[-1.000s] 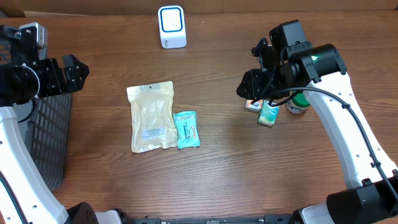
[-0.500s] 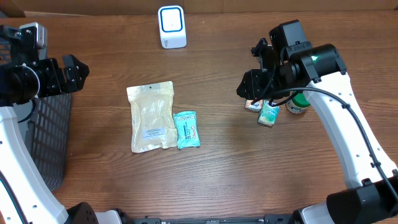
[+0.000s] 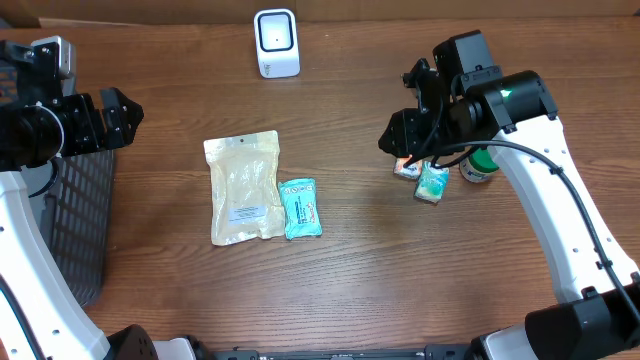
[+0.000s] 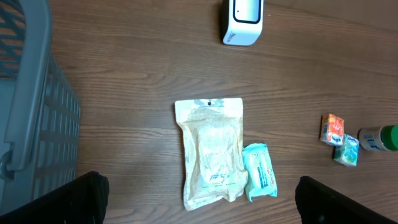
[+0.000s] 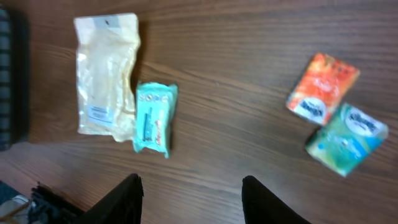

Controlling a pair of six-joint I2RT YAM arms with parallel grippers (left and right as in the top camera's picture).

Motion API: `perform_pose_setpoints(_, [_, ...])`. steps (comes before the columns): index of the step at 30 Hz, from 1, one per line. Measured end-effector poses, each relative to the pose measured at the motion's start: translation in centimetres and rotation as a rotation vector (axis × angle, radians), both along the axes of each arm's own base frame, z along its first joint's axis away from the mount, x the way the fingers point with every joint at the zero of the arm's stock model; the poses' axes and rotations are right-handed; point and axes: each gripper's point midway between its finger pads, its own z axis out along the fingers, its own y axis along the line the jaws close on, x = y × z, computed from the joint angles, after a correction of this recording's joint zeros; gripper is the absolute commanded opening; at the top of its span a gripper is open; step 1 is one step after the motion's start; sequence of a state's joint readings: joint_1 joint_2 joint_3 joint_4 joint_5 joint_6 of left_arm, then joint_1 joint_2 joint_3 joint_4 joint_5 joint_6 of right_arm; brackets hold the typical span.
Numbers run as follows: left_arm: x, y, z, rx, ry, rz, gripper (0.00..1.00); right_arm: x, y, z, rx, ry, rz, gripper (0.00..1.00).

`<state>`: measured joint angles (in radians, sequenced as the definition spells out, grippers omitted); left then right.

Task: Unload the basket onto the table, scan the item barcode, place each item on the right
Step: 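Raise the right gripper and move it left toward the middle items, then lower the right gripper onto the green pack and grasp it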

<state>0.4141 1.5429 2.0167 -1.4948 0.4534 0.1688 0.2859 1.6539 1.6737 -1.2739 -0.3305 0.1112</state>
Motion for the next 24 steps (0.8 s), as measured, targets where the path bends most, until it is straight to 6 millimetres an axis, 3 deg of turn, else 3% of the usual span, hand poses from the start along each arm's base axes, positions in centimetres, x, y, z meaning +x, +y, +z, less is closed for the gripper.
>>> perform_pose_setpoints(8, [0.0, 0.0, 0.0, 0.0, 0.0, 0.0, 0.99, 0.8, 3.9, 0.7, 0.071, -0.054, 0.034, 0.49])
perform_pose_setpoints(15, [0.0, 0.0, 0.0, 0.0, 0.0, 0.0, 0.99, 0.0, 8.9, -3.5, 0.053, 0.041, 0.11, 0.51])
perform_pose_setpoints(24, [0.0, 0.0, 0.0, 0.0, 0.0, 0.0, 1.0, -0.1, 10.4, -8.7, -0.02, 0.159, 0.081, 0.52])
